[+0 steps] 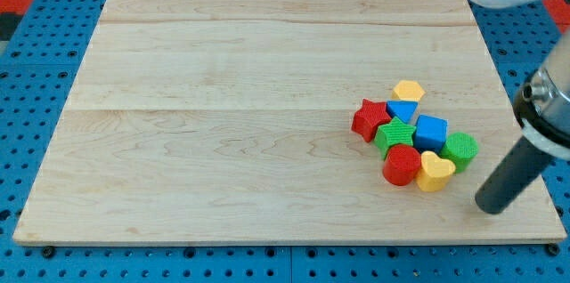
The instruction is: Separate the blue blocks
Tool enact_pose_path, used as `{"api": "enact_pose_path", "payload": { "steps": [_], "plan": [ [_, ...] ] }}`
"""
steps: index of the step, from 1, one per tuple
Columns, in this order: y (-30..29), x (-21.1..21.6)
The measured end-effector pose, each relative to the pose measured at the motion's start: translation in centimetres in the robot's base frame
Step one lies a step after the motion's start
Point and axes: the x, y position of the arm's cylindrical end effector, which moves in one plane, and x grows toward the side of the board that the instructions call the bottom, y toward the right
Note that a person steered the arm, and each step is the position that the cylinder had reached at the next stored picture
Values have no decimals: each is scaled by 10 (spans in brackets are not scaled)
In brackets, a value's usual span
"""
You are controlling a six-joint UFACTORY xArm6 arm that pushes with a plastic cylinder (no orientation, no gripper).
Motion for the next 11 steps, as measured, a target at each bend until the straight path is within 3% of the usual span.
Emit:
{"api": "enact_pose_path", "payload": {
  "steps": [2, 4, 8, 9, 11],
  "plan": [
    [7, -57],
    [-32, -77],
    [-156, -175],
    [-199, -187],
    [-282, -136]
  ]
}}
